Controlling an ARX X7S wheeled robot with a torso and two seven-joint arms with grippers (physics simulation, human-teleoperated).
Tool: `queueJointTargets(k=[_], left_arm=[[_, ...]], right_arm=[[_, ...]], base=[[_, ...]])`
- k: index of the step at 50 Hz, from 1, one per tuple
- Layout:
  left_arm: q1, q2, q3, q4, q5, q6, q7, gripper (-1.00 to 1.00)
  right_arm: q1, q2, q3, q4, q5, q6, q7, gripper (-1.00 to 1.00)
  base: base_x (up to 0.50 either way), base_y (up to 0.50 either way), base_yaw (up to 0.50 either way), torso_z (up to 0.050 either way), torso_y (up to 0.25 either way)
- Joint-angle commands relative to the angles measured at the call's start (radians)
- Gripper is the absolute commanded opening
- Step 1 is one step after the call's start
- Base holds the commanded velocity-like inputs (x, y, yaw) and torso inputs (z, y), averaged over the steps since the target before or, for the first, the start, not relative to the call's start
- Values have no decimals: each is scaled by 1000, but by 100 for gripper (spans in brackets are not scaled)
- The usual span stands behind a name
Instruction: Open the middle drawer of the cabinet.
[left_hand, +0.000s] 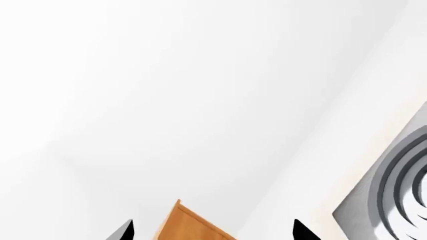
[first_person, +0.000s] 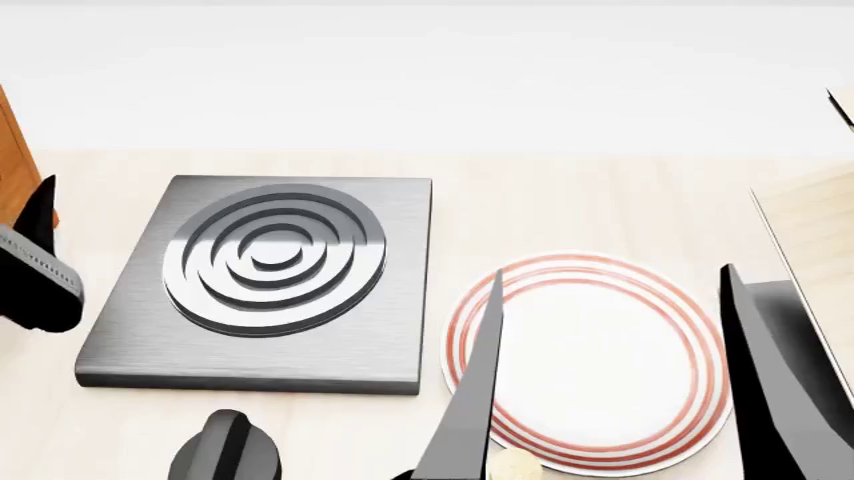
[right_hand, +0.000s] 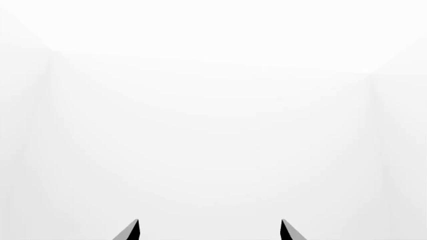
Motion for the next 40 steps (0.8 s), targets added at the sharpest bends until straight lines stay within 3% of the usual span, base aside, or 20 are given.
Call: queueJointTargets(k=[1,20,40], left_arm=[[-28,32,55,-137,61,64,93,100],[-39,45,132,-328,129,249,116,100],[-60,71,169,-471,157,334,135,100]], right_arm=[[1,-20,22,-4,-16,5,-28,100],[1,-20,21,-4,-21,13,-27,100],[1,-19,17,-4,-26,19,-27,100]], base=[[0,0,0,0,0],[0,0,0,0,0],[0,0,0,0,0]])
